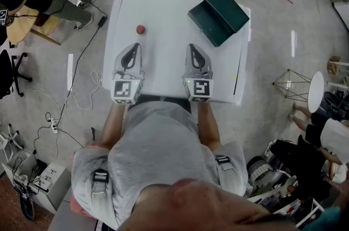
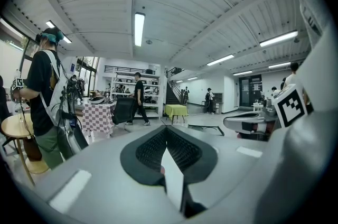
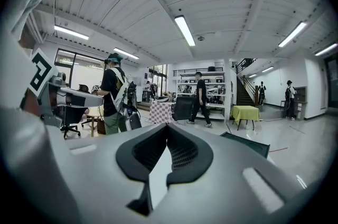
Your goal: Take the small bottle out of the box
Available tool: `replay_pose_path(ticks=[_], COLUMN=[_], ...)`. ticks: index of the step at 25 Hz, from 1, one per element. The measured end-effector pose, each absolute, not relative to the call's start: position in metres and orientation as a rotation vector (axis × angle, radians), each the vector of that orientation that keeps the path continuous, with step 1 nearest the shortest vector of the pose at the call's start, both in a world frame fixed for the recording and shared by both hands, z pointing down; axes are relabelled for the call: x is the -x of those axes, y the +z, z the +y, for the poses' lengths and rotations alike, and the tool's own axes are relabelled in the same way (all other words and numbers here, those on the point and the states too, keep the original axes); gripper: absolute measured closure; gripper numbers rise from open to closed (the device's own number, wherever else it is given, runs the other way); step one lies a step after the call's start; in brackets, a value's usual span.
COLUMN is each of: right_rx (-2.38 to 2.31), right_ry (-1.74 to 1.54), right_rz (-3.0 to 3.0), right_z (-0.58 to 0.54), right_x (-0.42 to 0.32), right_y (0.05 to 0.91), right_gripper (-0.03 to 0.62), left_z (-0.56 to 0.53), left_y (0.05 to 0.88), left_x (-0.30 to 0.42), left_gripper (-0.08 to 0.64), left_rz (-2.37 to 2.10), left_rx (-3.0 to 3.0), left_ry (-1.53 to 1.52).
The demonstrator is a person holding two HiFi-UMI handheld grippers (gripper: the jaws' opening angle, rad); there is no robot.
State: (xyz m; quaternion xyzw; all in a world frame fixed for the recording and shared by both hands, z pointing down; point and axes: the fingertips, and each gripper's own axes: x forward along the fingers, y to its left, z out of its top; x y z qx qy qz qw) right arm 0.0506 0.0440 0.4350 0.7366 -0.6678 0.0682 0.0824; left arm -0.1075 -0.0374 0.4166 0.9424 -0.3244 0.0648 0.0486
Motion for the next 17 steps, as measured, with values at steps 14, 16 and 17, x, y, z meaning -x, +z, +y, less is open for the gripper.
replay_pose_path(ticks=[14,16,17], right_rx=[-2.192,-2.192,-2.192], right_ry=[0.199,0.197,0.196], right_rz=[-1.998,-2.000,-2.001], right_z=[0.0433,0.0439,0.0443], right_x=[-0.0499,-0.0503,-0.0506], right_y=[0.4355,0.4352,0.4351], right_gripper=[0.589,0.589,0.589], left_z=[-0.0362,-0.0352,-0.0347], left_y=[0.4203,0.4202,0.4202], left_x=[0.1082,0.1076,0.1074], left_gripper=[0.549,0.549,0.549], left_rz=[-0.987,-0.987,-0.987], left_rx=[-2.861,-2.861,-2.862], left_ry=[0.209,0.208,0.207])
